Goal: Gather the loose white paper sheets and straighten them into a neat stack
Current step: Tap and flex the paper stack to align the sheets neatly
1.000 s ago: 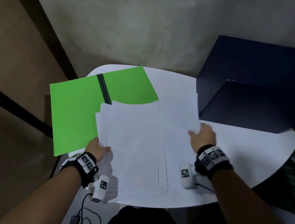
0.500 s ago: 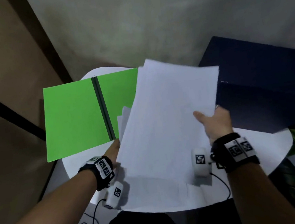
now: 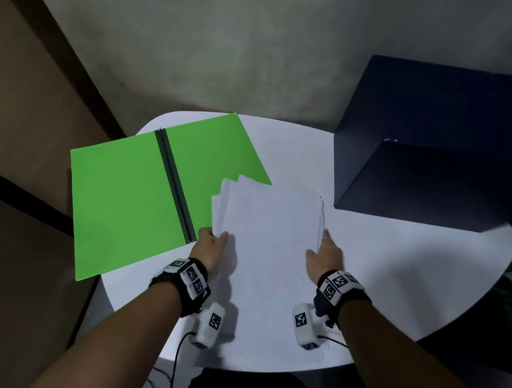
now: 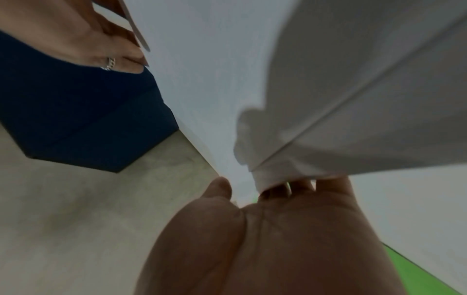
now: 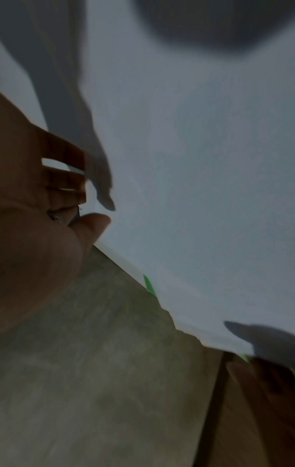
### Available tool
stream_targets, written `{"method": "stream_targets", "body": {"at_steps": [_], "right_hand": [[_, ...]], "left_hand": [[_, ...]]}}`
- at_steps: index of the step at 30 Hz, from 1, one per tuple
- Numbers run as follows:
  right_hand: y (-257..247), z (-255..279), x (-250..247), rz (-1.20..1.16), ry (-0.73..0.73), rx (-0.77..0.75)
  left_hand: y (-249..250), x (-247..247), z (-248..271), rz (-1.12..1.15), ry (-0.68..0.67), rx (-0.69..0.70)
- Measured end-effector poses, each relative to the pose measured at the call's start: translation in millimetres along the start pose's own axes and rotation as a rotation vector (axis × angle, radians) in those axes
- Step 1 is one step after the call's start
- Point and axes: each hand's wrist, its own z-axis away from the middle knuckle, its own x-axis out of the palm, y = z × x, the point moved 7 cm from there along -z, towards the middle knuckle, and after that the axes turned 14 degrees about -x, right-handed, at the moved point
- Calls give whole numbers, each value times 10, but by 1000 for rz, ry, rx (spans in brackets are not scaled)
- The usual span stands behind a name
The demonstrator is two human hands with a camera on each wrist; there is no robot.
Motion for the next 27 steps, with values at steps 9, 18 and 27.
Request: {"method": "stream_targets", "body": {"at_steps": [9, 18, 27], "right_hand": [[11, 118, -31, -192, -64, -52], [-630, 161, -926, -605, 163, -295], [-1512, 820, -1388, -691, 314, -638]], "left_hand": [[195, -50, -78, -24, 132, 76], [717, -586, 925, 504, -206, 518], [922, -1015, 1483, 480, 196, 819]]}}
